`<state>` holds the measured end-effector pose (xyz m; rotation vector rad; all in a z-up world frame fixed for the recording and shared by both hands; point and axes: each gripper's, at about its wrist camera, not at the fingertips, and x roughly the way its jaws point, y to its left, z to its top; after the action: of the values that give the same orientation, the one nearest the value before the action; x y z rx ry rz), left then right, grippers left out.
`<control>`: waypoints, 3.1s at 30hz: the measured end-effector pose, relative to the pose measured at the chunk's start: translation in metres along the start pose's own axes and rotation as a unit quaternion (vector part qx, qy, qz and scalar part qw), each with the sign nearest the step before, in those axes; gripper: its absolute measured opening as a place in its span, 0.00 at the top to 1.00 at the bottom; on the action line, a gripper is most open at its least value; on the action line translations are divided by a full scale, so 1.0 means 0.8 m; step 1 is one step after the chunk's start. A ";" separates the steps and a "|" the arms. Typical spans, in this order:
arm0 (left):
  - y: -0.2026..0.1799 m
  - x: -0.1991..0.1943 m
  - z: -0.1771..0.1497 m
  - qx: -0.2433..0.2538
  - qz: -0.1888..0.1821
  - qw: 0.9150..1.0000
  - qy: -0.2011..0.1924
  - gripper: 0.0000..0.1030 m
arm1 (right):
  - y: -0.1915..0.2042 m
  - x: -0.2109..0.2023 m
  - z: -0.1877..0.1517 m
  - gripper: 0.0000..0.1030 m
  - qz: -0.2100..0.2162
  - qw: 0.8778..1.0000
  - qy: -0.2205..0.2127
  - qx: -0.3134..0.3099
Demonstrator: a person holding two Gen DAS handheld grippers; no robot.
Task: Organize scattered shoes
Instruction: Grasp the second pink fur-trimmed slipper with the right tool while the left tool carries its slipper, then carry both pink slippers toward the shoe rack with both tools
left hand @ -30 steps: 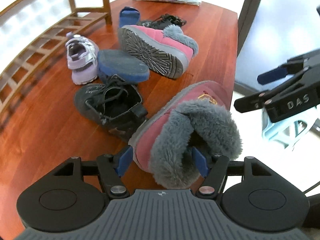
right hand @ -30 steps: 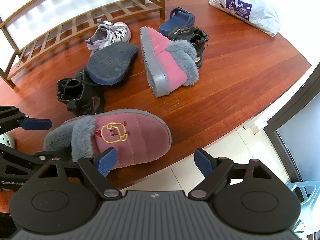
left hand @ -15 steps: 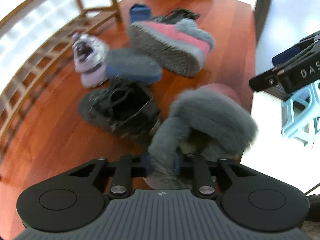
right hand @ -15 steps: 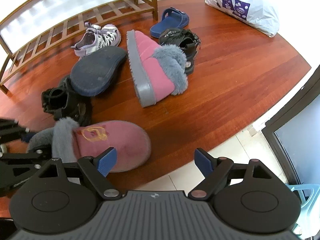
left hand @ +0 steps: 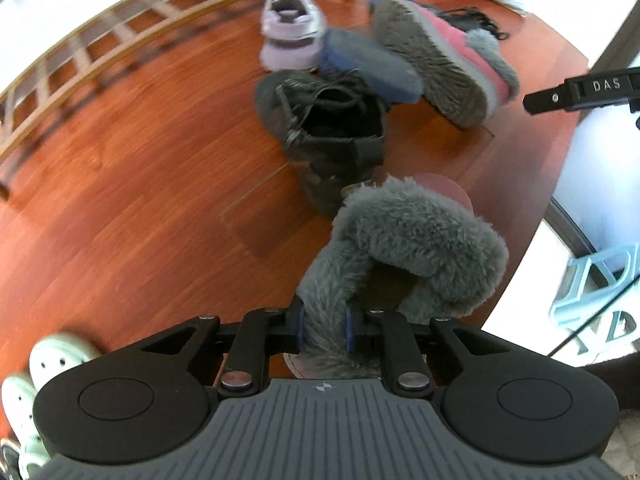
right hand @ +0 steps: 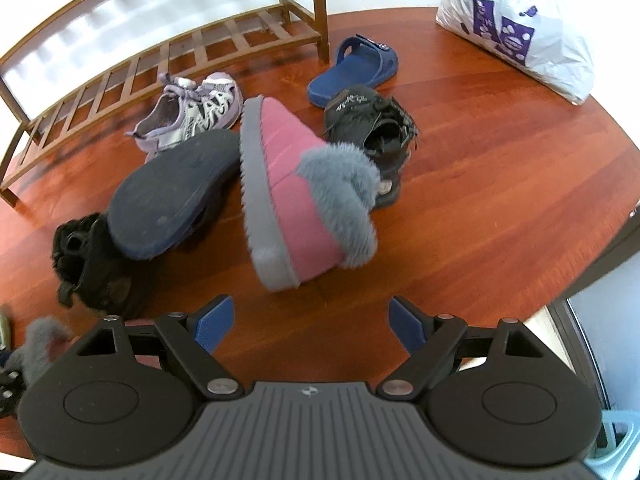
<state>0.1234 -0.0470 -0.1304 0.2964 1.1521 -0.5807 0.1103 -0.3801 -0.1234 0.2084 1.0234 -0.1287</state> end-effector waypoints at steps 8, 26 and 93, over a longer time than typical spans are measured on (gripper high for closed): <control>0.021 -0.011 -0.021 -0.064 0.040 0.997 0.013 0.79 | -0.021 0.041 0.044 0.14 0.032 0.998 -0.003 -0.057; 0.066 -0.030 -0.062 -0.154 0.079 0.985 0.021 0.76 | 0.030 0.080 0.076 0.39 0.133 0.977 0.040 -0.159; 0.021 0.031 -0.027 -0.032 0.035 0.998 0.050 0.10 | 0.067 0.093 0.014 0.09 -0.021 0.985 0.106 -0.135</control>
<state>0.1237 -0.0296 -0.1630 0.3127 1.2502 -0.4717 0.1692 -0.3310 -0.1755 -0.0493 1.2445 -0.0052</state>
